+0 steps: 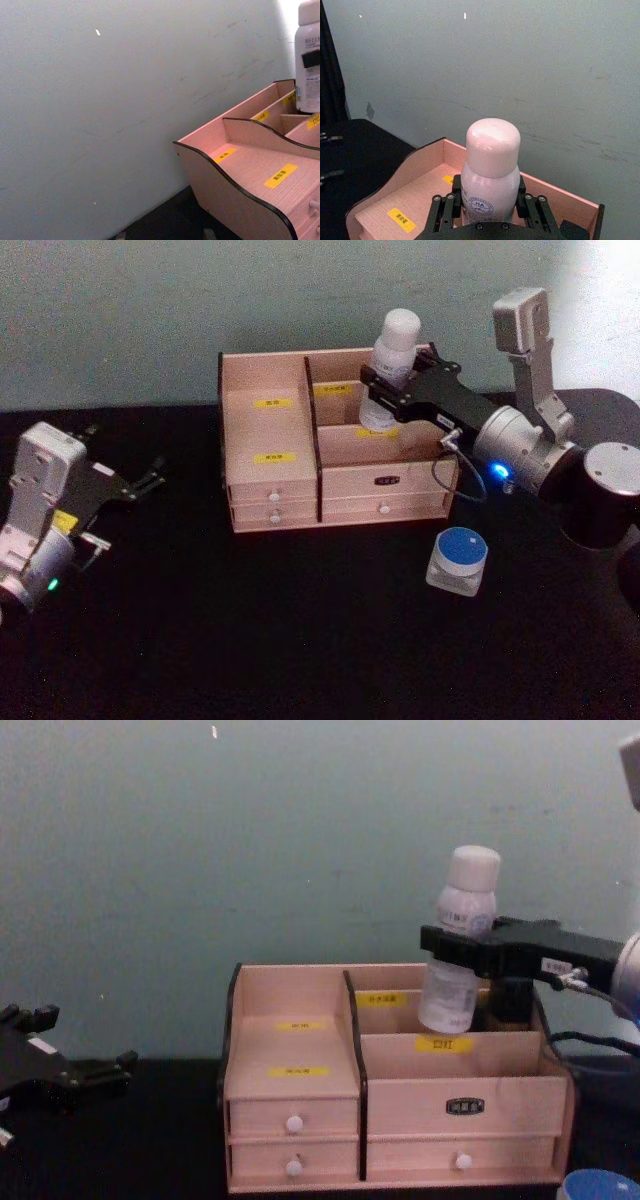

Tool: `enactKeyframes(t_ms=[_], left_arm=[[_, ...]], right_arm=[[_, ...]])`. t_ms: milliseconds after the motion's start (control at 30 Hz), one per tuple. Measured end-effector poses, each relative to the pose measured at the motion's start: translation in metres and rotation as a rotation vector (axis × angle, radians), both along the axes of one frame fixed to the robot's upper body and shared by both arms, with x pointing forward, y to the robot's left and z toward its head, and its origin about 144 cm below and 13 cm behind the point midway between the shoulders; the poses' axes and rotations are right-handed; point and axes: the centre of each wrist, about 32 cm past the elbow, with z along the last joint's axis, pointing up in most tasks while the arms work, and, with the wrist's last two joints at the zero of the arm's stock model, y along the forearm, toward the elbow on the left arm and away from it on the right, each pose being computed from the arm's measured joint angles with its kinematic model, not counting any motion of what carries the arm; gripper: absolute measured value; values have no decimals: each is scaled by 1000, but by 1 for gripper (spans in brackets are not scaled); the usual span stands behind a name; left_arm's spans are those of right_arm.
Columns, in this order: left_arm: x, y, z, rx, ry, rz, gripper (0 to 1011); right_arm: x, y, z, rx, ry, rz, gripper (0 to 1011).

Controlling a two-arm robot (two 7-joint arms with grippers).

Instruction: Pick up the facial cleanser and watermelon frost from the table and place them into the tiered storage box.

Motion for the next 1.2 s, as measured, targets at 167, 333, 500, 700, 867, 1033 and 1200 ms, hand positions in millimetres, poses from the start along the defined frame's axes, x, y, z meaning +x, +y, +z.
enactKeyframes(t_ms=[167, 333, 500, 700, 867, 1033, 1200], left_arm=[[0, 0, 0, 0, 0, 0, 1001], [0, 0, 0, 0, 0, 0, 1001], [0, 0, 0, 0, 0, 0, 1001], [0, 0, 0, 0, 0, 0, 1001], [0, 0, 0, 0, 0, 0, 1001], [0, 0, 0, 0, 0, 0, 1001], [0, 0, 0, 0, 0, 0, 1001]], right_arm=[[7, 4, 1, -5, -2, 3, 590], [14, 7, 1, -15, -1, 10, 590], [19, 9, 2, -22, -3, 14, 591], [25, 13, 2, -28, -4, 19, 590], [29, 16, 0, -33, 0, 19, 590], [34, 18, -1, -38, 5, 18, 591], [37, 19, -1, -42, 6, 18, 591]])
